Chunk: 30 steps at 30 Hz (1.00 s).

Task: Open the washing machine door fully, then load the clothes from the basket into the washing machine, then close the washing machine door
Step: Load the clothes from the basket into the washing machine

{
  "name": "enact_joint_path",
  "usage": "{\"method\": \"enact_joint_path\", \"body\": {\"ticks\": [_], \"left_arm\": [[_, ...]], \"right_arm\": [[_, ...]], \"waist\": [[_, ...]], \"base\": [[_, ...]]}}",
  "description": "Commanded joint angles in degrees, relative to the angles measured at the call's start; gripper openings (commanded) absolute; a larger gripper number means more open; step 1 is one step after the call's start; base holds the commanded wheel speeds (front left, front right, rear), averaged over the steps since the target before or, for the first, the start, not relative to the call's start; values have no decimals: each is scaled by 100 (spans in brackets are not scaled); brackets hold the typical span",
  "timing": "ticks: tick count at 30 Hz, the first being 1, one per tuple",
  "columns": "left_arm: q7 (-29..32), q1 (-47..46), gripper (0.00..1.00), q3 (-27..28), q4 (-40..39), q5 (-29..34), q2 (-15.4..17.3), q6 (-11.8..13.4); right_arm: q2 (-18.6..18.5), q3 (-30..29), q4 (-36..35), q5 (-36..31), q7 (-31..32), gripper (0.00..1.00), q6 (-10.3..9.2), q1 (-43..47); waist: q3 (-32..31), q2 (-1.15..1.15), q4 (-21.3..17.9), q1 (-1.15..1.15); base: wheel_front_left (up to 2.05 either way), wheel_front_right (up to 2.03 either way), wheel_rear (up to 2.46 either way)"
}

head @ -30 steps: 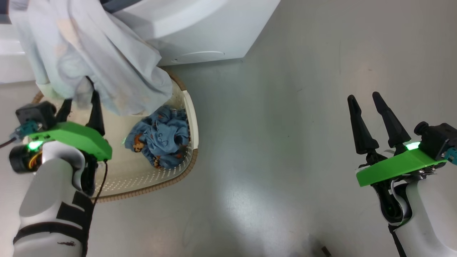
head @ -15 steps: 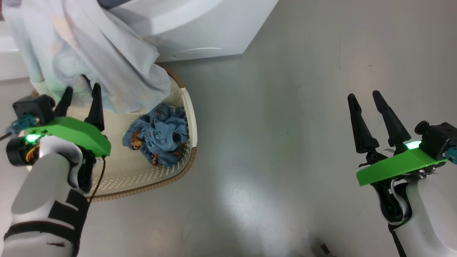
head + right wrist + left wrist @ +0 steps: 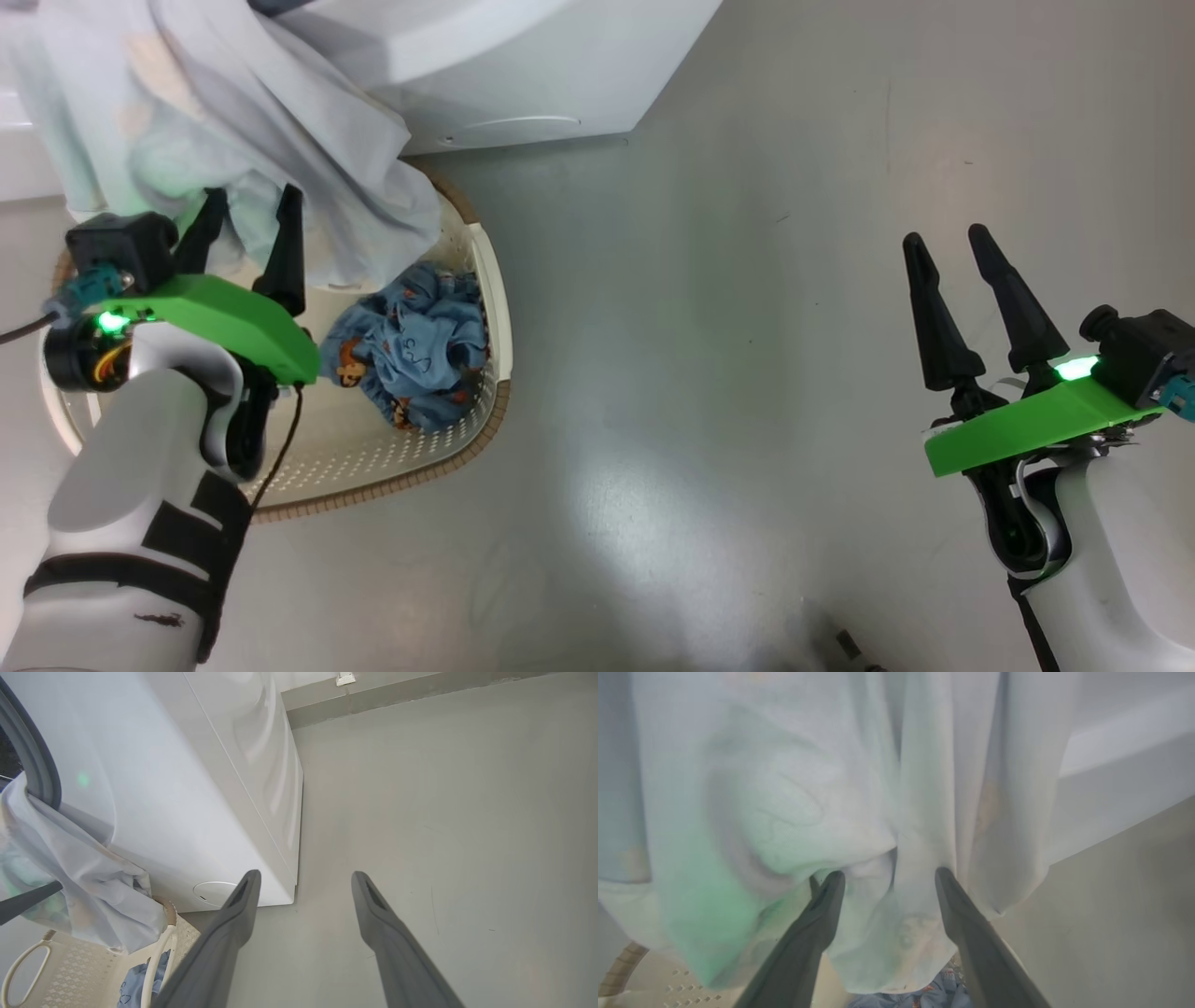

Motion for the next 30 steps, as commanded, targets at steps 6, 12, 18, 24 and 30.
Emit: {"method": "enact_joint_path", "body": {"ticks": [6, 12, 18, 24, 30], "left_arm": [[-37, -159, 100, -132, -188, -127, 200, -9], [-37, -294, 100, -97, 35, -125, 218, -9], [-37, -530, 91, 92, 401, -100, 215, -9], [-37, -655, 0, 195, 606, -98, 170, -9], [-37, -583, 0, 443, 662, -104, 205, -9]], "right_arm": [[-15, 154, -116, 3, -69, 100, 10, 94], [-9, 196, -103, 3, -69, 100, 10, 94], [-10, 233, -96, 15, -69, 100, 10, 97], [-1, 210, -87, 17, -69, 100, 10, 104], [27, 126, -97, 16, -69, 100, 10, 123]], "waist": [[6, 0, -13, 0], [-15, 0, -60, 0], [-27, 0, -126, 0], [-37, 0, -155, 0], [-58, 0, -105, 0]], "base": [[0, 0, 0], [0, 0, 0], [0, 0, 0], [0, 0, 0], [0, 0, 0]]}}
